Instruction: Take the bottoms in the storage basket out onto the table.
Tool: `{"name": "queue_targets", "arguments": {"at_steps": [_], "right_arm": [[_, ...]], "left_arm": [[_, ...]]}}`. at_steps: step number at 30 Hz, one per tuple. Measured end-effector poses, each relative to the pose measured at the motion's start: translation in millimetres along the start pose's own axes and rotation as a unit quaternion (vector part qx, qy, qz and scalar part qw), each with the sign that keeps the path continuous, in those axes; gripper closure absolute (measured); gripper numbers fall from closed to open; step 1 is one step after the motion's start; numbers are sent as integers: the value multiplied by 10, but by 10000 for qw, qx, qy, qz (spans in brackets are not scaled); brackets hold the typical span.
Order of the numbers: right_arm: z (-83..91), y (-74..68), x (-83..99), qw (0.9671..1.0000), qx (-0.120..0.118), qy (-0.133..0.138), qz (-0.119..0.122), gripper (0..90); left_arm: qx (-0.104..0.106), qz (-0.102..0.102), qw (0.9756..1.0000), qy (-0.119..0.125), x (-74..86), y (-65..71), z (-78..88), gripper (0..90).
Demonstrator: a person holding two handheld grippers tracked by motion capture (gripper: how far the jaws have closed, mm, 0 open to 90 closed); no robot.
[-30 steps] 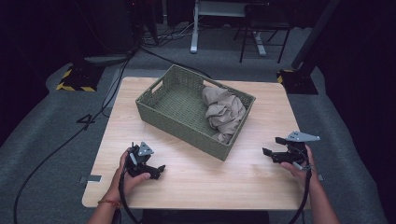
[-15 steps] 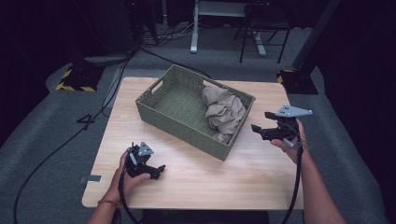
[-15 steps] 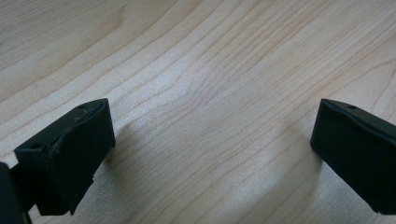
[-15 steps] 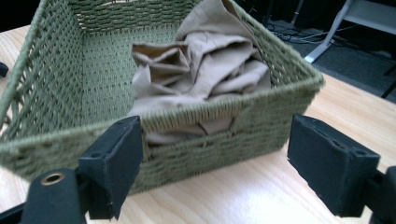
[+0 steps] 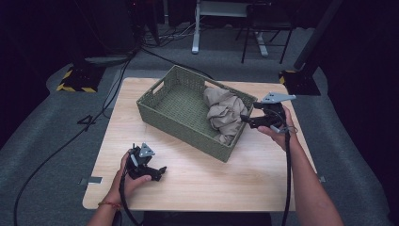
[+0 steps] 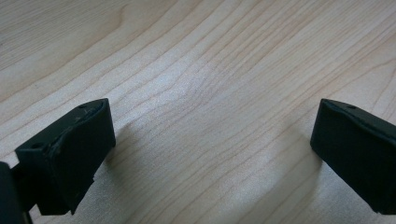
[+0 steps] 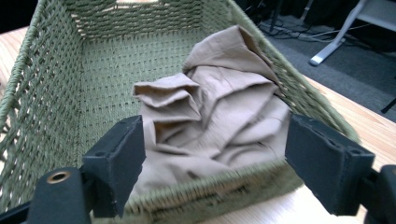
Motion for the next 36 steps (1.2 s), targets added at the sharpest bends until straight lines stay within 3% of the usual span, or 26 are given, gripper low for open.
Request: {"name": "queue_targets", "arguments": {"at_steps": [10,18,20,21,22,23,26,27,36], "right_arm": [[-429,-128,-167,9985,-149,-471,237,196],[-735,-100,-228,9961,-151,-840,203,188],[-864,-94,-243,9933,-180,-1112,252,181],[-864,-94,-243,9933,-180,-1112,252,181],[-949,-82,-254,9910,-207,-1300,224,173],[-949,-82,-254,9910,-207,-1300,224,173],[-1092,-102,-233,9842,-224,-1708,418,164],[-1128,-102,-217,9827,-231,-1798,373,164],[-1246,-89,-172,9766,-109,-2103,442,163]], "left_arm": [[1,-2,10000,0,0,-1,0,3],[-2,-3,10000,-3,0,-1,0,3],[1,-5,10000,0,0,-1,0,4],[1,-5,10000,0,0,-1,0,3],[-2,-4,10000,-2,0,-1,0,4],[-2,-4,10000,-2,0,-1,0,4],[-4,-19,10000,-11,0,-1,4,4],[-5,-18,10000,-11,0,-1,4,5],[-13,5,10000,-15,1,4,5,5]]}}
Point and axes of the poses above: each handheld gripper's, and its own axes: z roughly backward along the jaws, x roughly out of its underside, y roughly to its right, the point moved 1 cm from there along -z, roughly forward along the jaws, and after that the axes turned 9 degrees about y, right-handed, at the moved point
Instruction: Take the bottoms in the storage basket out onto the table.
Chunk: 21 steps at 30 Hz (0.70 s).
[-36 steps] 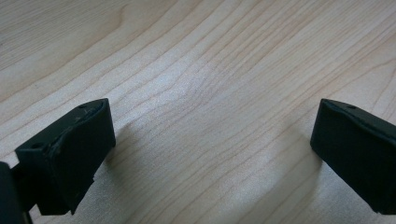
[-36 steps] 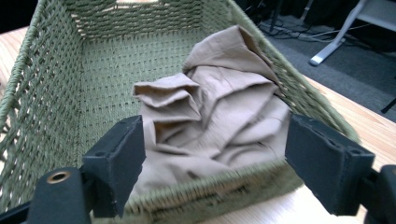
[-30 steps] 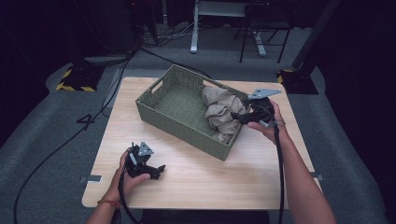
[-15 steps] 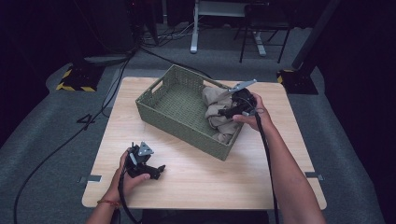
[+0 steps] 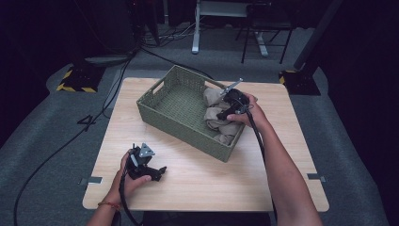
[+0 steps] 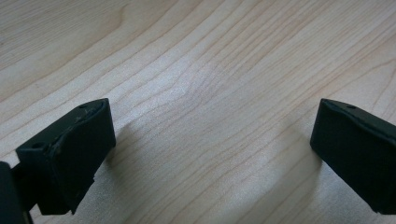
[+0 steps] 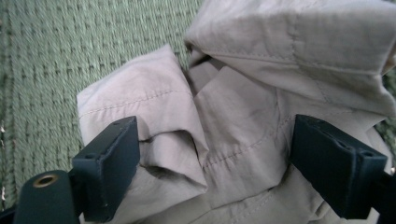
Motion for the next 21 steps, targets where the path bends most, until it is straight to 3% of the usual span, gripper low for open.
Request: {"name": "queue_targets", "arguments": {"at_steps": [5,7,11,16,20,21], "right_arm": [[-57,28,54,9997,-39,-235,-93,172],[-100,48,91,9993,-161,-285,-164,192],[-140,17,71,9982,-240,-544,-24,203],[-179,12,66,9955,-518,-797,20,202],[-200,3,63,9942,-573,-903,78,206],[-208,9,61,9937,-584,-950,81,255]], "left_arm": [[13,-6,10000,-8,1,3,2,5],[12,-5,10000,-9,2,4,2,4],[3,3,10000,12,3,6,0,5],[-1,-7,10000,5,3,5,1,4],[1,3,10000,10,3,6,0,4],[0,4,10000,11,3,6,0,5]]}}
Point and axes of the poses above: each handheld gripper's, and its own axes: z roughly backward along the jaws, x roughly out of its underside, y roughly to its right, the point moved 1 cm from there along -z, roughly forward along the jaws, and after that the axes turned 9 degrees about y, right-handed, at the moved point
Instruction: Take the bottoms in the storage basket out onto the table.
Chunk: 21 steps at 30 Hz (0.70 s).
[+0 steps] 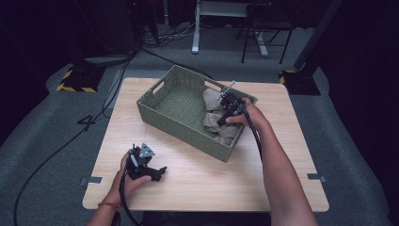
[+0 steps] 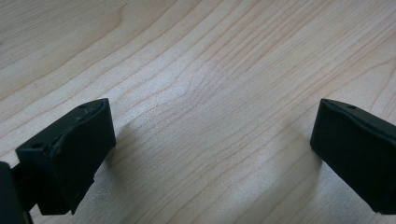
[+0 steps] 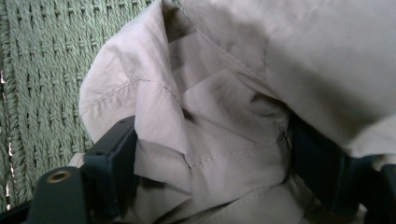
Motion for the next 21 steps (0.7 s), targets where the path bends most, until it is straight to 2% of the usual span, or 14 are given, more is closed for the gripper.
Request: {"name": "queue_targets", "arguments": {"at_steps": [1,3,4,8,9,11,18,19,21], "right_arm": [[-3,-2,-2,10000,16,-37,4,300],[-7,-12,-5,10000,41,-81,36,518],[-7,-7,-7,9999,0,-98,43,560],[6,-31,-1,9997,19,-70,211,622],[19,-40,9,9997,32,23,242,668],[34,-47,20,9995,24,118,280,703],[93,-95,54,9980,169,434,424,747],[127,-112,69,9970,244,582,446,756],[141,-124,78,9964,267,666,445,760]], "left_arm": [[0,-2,10000,-1,0,0,1,4],[1,-2,10000,-2,0,0,1,5],[-2,-6,10000,1,0,0,0,5],[0,-4,10000,0,0,0,0,5],[-2,-11,10000,-4,0,-1,1,5],[-5,-15,10000,-2,0,-1,1,5],[-1,-16,10000,-1,0,-1,1,5],[-1,22,10000,12,5,6,2,5],[1,15,10000,9,5,6,3,5]]}}
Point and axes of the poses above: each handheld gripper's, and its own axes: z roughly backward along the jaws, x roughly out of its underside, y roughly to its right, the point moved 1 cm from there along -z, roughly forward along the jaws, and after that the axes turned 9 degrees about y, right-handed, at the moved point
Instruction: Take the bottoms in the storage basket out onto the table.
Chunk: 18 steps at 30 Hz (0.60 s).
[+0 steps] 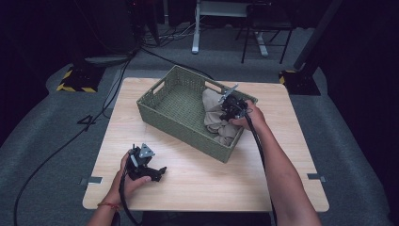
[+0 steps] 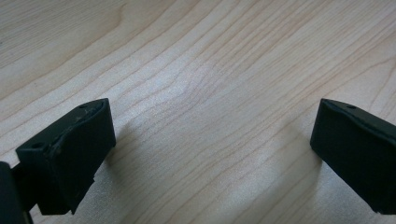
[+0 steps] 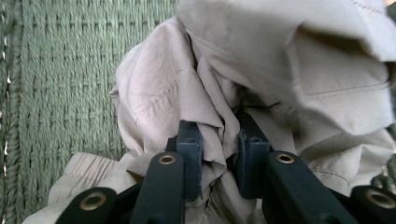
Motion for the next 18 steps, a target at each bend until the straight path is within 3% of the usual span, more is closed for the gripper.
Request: {"name": "queue_targets", "arguments": {"at_steps": [5,9,18], "right_arm": [[110,-42,47,9987,167,473,-51,781],[196,-23,86,9958,248,871,-127,791],[500,14,60,9805,483,1879,-309,800]], "left_arm": [[-1,6,10000,3,0,1,0,5],[-24,-32,10000,-3,1,-2,6,5],[-26,-27,10000,-2,1,-1,6,5]]}}
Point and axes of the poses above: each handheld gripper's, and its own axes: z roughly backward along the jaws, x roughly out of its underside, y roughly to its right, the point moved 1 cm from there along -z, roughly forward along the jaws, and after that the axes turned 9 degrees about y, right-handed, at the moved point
